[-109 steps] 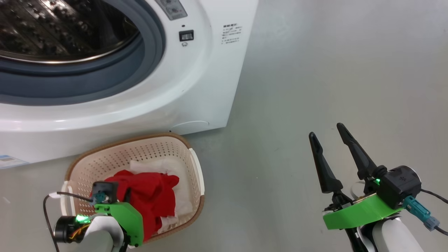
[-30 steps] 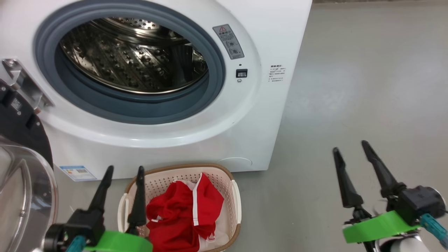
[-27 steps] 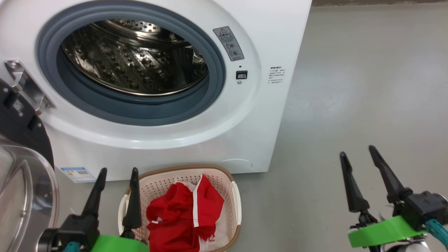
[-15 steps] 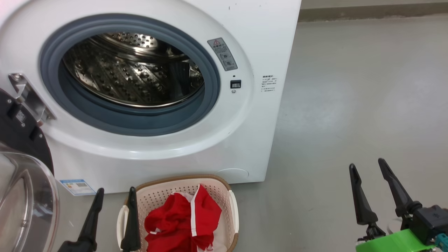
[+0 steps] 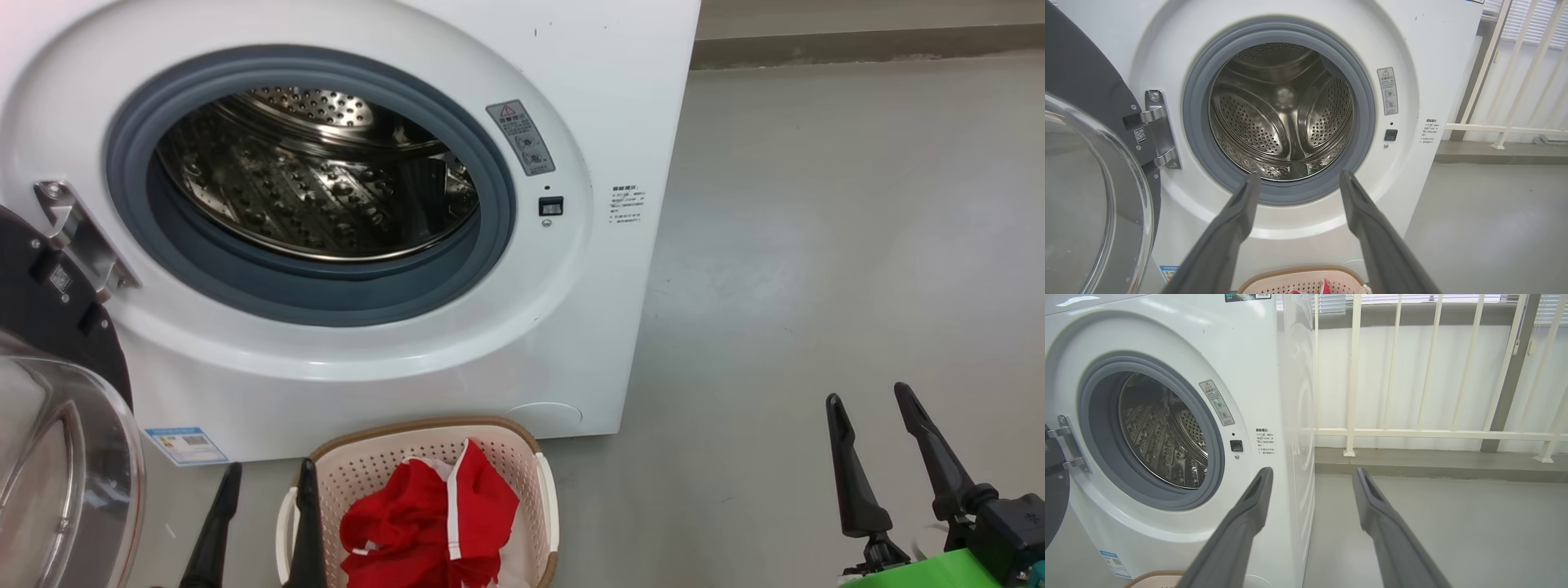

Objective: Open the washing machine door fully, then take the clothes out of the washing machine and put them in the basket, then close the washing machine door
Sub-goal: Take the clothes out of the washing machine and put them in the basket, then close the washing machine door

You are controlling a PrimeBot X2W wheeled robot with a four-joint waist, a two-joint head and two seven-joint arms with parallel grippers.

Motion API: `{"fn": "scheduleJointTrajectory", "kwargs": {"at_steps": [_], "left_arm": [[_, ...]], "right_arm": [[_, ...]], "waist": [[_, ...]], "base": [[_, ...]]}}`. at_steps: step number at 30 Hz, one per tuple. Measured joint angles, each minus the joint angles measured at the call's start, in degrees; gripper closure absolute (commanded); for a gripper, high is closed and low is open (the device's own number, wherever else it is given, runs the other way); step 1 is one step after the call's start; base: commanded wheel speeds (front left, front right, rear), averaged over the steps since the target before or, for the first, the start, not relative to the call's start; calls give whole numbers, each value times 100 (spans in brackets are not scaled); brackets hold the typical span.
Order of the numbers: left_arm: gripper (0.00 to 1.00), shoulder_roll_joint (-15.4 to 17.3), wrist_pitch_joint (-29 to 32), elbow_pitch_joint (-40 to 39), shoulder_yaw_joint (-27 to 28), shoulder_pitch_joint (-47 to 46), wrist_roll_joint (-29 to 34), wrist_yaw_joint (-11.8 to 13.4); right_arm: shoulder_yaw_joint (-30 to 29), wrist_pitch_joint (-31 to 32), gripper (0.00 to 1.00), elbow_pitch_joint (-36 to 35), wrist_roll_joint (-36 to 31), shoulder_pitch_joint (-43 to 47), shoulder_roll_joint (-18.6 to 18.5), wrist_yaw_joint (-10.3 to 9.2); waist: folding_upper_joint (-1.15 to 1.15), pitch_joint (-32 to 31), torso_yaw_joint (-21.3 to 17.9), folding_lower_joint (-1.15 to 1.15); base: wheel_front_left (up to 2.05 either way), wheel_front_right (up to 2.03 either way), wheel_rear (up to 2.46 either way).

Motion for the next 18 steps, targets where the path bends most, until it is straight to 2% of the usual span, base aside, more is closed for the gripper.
{"fn": "scheduleJointTrajectory", "kwargs": {"at_steps": [11,18], "left_arm": [[0,-7,-1,0,8,-1,1,122],[0,-9,-1,1,12,-1,4,130]], "right_arm": [[143,0,0,8,77,1,1,0],[147,0,0,9,85,1,1,0]], "waist": [[0,-35,36,0],[0,-49,80,0]], "base": [[-2,2,0],[-71,71,0]]}}
